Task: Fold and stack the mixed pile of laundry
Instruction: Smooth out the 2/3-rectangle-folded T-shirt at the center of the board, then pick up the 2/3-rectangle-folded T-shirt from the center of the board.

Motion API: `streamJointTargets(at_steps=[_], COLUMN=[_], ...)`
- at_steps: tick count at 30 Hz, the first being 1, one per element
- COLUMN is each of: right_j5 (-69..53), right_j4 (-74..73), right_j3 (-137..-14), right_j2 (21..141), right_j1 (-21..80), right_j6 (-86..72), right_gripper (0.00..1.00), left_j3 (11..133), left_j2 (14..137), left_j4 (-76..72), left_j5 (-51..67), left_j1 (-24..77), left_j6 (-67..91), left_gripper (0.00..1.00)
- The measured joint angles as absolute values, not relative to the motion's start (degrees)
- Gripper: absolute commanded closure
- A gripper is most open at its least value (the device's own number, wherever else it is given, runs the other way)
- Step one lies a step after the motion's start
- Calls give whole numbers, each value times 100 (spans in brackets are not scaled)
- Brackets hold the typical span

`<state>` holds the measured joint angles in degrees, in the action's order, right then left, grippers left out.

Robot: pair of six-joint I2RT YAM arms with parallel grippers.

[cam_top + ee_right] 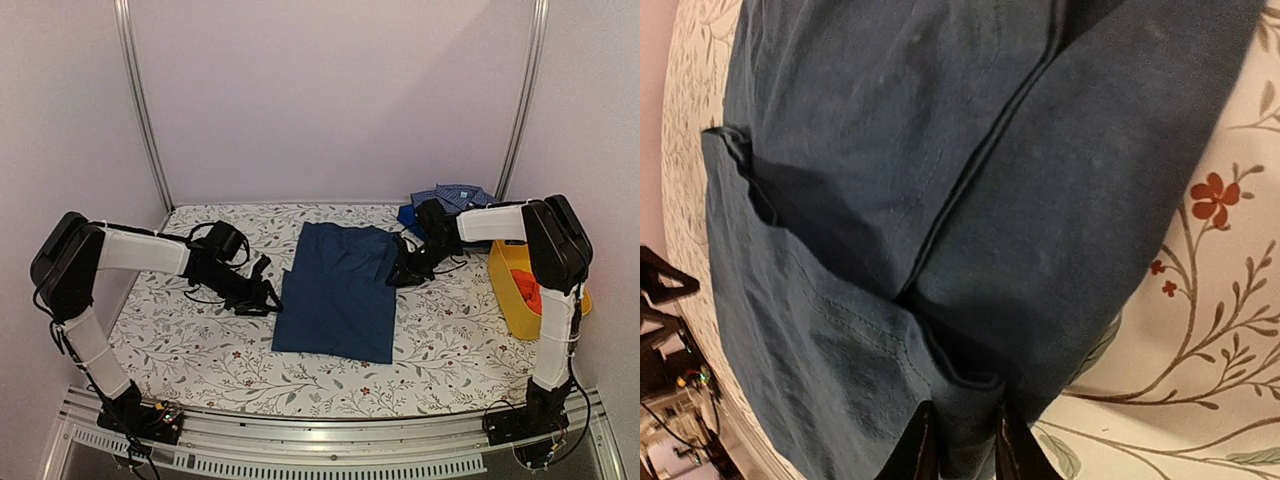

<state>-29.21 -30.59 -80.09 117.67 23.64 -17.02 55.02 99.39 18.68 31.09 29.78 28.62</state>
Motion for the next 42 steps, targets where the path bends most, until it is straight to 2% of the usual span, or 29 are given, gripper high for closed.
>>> streamJointTargets(at_steps=[3,8,11,12,14,24,30,35,38,42], right_j5=[-2884,-2705,-2510,-2467,-2362,-1347,-875,-1538,-2073,-2569], right_j4=[-3044,-3044,-2998,-2974,-2945,-3002,-3236,-3079,-2902,-2547], right_j3=[-8012,-8012,-7970,-7944,-7911,-7905,-7894,-7188,-6449,-5607], right_j2=[11887,11974,11966,11948,11913,11590,10947,10184,9697,9268], right_j1=[2390,2394,2383,2383,2383,2324,2163,2141,2408,3269], right_j6=[-1664,-1643,-1651,-1664,-1682,-1710,-1621,-1638,-1894,-2449], right_gripper=[100,100,94,89,69,51,49,50,51,52], left_j3=[5502,5502,5485,5470,5411,5074,4755,4445,4261,4117], left_j2=[10051,10130,10130,10130,10130,10018,9721,9476,9347,9323], left_j4=[1857,1828,1787,1776,1754,1664,1667,1570,1503,1275], left_j5=[3096,3079,3063,3057,3039,2945,2884,2995,3168,3406], left_j1=[2961,2928,2899,2893,2880,2858,2768,2768,2832,3052], left_j6=[2867,2869,2869,2869,2867,2842,2762,2676,2648,2670], left_gripper=[48,48,48,48,48,46,46,50,53,56])
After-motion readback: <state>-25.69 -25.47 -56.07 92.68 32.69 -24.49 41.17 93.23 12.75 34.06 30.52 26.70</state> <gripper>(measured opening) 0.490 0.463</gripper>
